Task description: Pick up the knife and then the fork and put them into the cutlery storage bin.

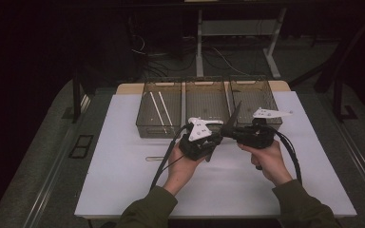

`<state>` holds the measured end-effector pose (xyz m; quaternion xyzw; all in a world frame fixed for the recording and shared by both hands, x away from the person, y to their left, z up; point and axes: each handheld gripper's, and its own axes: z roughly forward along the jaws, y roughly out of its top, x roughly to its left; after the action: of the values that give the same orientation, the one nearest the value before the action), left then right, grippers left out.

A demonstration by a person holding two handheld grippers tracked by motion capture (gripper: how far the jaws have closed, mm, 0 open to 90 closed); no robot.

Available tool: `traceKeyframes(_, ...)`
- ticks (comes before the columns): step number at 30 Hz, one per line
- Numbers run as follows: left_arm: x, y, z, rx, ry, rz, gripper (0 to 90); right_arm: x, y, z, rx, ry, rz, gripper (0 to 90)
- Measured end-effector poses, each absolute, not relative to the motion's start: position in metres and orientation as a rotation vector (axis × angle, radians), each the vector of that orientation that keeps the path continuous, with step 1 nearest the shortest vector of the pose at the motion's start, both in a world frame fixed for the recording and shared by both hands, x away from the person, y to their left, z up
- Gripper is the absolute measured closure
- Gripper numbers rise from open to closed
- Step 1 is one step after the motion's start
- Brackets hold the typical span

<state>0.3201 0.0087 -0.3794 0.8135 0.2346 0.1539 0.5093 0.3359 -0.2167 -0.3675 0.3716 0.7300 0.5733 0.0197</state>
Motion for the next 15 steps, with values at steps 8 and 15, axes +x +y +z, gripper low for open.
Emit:
traceKeyframes(8, 0.3190, 0.0085, -0.3795, 1.955, 0.557, 0.376, 78.9, 0.3349, -0.2166, -0.3679, 1.148, 2.253, 1.781, 85.9)
traceKeyframes(15, 0.3184, 0.0074, -0.3821, 1.953, 0.559, 0.365, 78.8, 0.3329, -0.2164, -0.3679, 1.123, 2.267, 1.757, 87.5)
